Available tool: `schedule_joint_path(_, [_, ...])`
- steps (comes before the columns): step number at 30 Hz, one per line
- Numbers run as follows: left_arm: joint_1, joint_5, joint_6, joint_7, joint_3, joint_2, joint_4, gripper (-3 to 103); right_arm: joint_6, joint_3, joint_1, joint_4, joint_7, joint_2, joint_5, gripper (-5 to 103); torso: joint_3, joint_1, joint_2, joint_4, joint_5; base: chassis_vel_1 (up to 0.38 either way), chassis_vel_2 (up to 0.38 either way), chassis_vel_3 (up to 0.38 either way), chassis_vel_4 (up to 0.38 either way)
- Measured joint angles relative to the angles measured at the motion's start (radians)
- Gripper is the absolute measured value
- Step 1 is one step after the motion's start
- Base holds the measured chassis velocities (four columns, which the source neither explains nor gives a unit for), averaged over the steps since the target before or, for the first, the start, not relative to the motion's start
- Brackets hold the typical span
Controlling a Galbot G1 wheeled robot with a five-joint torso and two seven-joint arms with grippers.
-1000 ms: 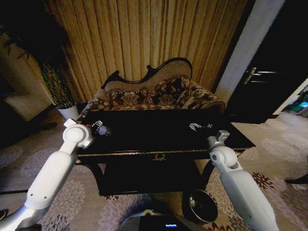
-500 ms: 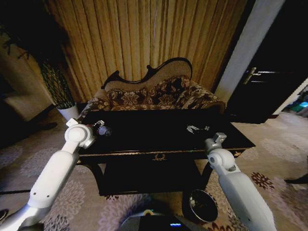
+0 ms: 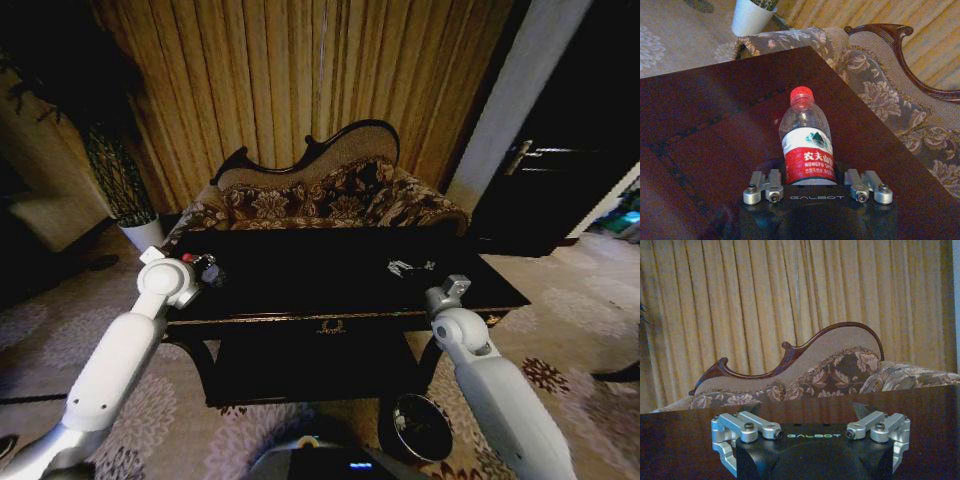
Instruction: Move to the front of the table and place the trash on the table into the trash bin.
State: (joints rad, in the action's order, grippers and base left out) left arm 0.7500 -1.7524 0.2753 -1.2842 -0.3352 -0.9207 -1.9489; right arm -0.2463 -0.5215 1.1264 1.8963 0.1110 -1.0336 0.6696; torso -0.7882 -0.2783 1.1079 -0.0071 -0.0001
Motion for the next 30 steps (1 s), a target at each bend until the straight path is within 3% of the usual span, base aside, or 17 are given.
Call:
schedule_joint_path(3, [0.004, -0.001, -0.001, 0.005, -0.003, 0.000, -0.002, 40, 0.000, 0.000, -0.001, 0.000, -0.001, 0.000, 0.000, 100, 0.000, 0.000, 0.000, 0.0000, 0.0000, 0.000, 0.000, 0.000, 0.000])
schedule_joint_path(12, [0.015, 0.004, -0.003, 0.020, -0.007, 0.003, -0.010, 28, 0.000, -0.011, 0.007, 0.001, -0.001, 0.000, -0.002, 100, 0.000, 0.000, 0.000, -0.0001, 0.0000, 0.000, 0.000, 0.000, 0.000])
schedule_joint_path(15, [0.021, 0.037, -0.002, 0.033, -0.006, 0.010, -0.017, 28, 0.000, -0.016, 0.008, 0.012, -0.001, 0.002, 0.000, 100, 0.000, 0.000, 0.000, -0.0003, -0.0004, 0.000, 0.000, 0.000, 0.000])
schedule_joint_path(18, [0.044, 0.146, 0.001, 0.093, -0.010, 0.034, -0.044, 28, -0.001, -0.019, 0.020, 0.043, -0.001, 0.009, 0.008, 100, 0.000, 0.000, 0.000, 0.0000, -0.0003, 0.000, 0.000, 0.000, 0.000])
schedule_joint_path(19, [0.044, 0.146, 0.001, 0.093, -0.010, 0.034, -0.044, 28, -0.001, -0.019, 0.020, 0.043, -0.001, 0.009, 0.008, 100, 0.000, 0.000, 0.000, 0.0000, -0.0003, 0.000, 0.000, 0.000, 0.000])
schedule_joint_path(21, [0.075, 0.255, 0.012, 0.178, -0.024, 0.051, -0.056, 28, -0.006, -0.024, 0.029, 0.070, 0.000, 0.008, 0.021, 100, 0.000, 0.000, 0.000, -0.0001, -0.0003, 0.000, 0.000, 0.000, 0.000])
schedule_joint_path(23, [0.086, 0.281, 0.014, 0.206, -0.031, 0.056, -0.061, 28, -0.010, -0.026, 0.032, 0.080, 0.001, 0.007, 0.032, 100, 0.000, 0.000, 0.000, -0.0001, -0.0002, 0.000, 0.000, 0.000, 0.000])
schedule_joint_path(24, [0.132, 0.358, 0.029, 0.308, -0.064, 0.079, -0.090, 28, -0.026, -0.028, 0.042, 0.114, 0.004, 0.006, 0.074, 100, 0.000, 0.000, 0.000, -0.0001, -0.0002, 0.000, 0.000, 0.000, 0.000])
schedule_joint_path(25, [0.132, 0.358, 0.029, 0.308, -0.064, 0.079, -0.090, 28, -0.026, -0.028, 0.042, 0.114, 0.004, 0.006, 0.074, 100, 0.000, 0.000, 0.000, -0.0001, -0.0002, 0.000, 0.000, 0.000, 0.000])
schedule_joint_path(26, [0.152, 0.397, 0.031, 0.353, -0.080, 0.089, -0.102, 28, -0.031, -0.028, 0.045, 0.127, 0.004, 0.007, 0.093, 100, 0.000, 0.000, 0.000, 0.0000, -0.0001, 0.000, 0.000, 0.000, 0.000])
schedule_joint_path(27, [0.202, 0.507, 0.032, 0.470, -0.121, 0.110, -0.120, 28, -0.037, -0.025, 0.051, 0.154, 0.005, 0.009, 0.130, 100, 0.000, 0.000, 0.000, 0.0002, -0.0002, 0.000, 0.000, 0.000, 0.000])
schedule_joint_path(28, [0.202, 0.507, 0.032, 0.470, -0.121, 0.110, -0.120, 28, -0.037, -0.025, 0.051, 0.154, 0.005, 0.009, 0.130, 100, 0.000, 0.000, 0.000, 0.0002, -0.0002, 0.000, 0.000, 0.000, 0.000])
schedule_joint_path(29, [0.219, 0.539, 0.031, 0.508, -0.136, 0.115, -0.126, 28, -0.039, -0.023, 0.053, 0.162, 0.004, 0.011, 0.141, 100, 0.000, 0.000, 0.000, 0.0002, -0.0002, 0.000, 0.000, 0.000, 0.000])
schedule_joint_path(30, [0.259, 0.595, 0.023, 0.598, -0.172, 0.129, -0.142, 28, -0.043, -0.018, 0.057, 0.179, 0.001, 0.015, 0.169, 100, 0.000, 0.000, 0.000, 0.0002, -0.0003, 0.000, 0.000, 0.000, 0.000])
